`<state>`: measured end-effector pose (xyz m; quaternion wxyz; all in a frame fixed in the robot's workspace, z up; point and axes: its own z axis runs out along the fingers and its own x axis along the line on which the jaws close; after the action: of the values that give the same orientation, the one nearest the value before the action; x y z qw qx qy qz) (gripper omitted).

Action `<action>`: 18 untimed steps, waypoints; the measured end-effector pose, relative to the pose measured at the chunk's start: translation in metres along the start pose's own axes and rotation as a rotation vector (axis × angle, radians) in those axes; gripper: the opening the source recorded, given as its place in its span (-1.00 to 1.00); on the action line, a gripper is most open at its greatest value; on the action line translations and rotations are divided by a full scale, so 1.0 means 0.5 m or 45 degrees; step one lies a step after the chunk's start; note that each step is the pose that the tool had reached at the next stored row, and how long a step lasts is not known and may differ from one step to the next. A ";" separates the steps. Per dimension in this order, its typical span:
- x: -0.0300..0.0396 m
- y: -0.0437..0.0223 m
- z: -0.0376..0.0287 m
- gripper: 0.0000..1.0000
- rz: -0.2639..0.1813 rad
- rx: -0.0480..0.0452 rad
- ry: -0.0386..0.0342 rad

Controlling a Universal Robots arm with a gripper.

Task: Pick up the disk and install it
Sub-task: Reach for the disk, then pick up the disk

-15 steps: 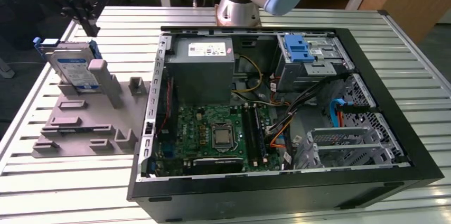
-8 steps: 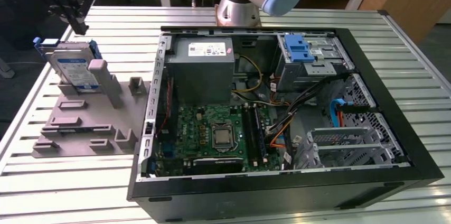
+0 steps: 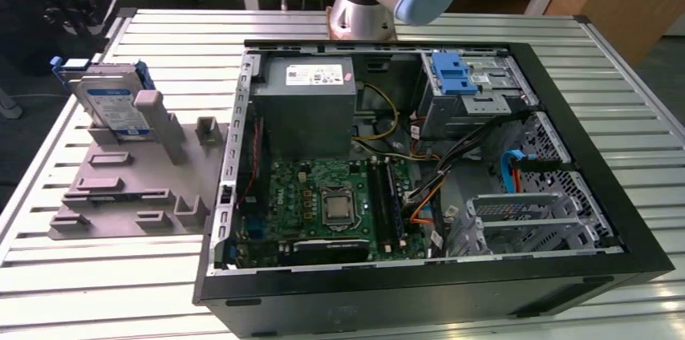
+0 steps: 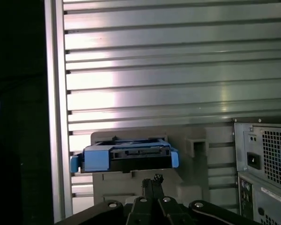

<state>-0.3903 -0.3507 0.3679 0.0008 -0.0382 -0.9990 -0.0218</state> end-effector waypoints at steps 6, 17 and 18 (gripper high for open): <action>0.034 0.001 0.011 -0.79 0.001 0.004 0.0260; 0.086 0.017 0.021 -0.79 0.001 0.006 0.0278; 0.086 0.017 0.021 -0.79 0.001 0.006 0.0278</action>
<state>-0.4324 -0.3384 0.3580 0.0118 -0.0384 -0.9990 -0.0197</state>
